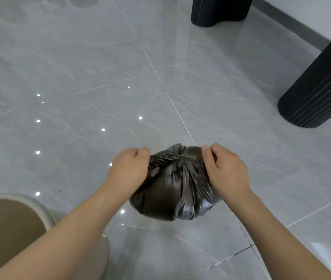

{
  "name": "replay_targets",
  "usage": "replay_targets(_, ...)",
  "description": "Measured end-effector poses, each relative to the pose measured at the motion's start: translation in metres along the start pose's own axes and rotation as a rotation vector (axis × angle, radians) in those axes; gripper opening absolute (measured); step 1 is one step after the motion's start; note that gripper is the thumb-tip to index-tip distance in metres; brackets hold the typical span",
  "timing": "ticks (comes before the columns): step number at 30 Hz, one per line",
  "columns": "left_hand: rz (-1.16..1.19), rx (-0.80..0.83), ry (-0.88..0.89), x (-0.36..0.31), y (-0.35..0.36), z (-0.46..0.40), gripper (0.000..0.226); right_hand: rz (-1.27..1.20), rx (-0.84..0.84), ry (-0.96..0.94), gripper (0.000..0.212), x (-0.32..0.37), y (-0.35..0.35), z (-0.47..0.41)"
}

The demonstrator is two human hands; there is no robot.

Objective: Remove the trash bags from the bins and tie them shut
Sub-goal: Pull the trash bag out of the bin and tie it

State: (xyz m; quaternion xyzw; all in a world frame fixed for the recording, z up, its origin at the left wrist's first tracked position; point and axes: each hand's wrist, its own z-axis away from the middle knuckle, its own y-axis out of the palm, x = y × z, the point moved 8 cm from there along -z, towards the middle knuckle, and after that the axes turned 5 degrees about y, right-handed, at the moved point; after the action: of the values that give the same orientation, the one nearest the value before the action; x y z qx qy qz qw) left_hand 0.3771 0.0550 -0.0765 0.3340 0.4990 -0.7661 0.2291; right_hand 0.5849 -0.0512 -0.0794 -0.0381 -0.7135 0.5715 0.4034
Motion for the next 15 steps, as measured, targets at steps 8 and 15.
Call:
replay_targets(8,0.71,-0.099,-0.53,0.045,0.002,-0.008,0.015,0.224,0.007,-0.012,0.044,-0.026,0.011,0.001)
replay_targets(15,0.939,-0.136,-0.614,0.052,0.013,-0.013,0.02,0.34,0.085,-0.056,0.046,-0.046,0.023,0.008)
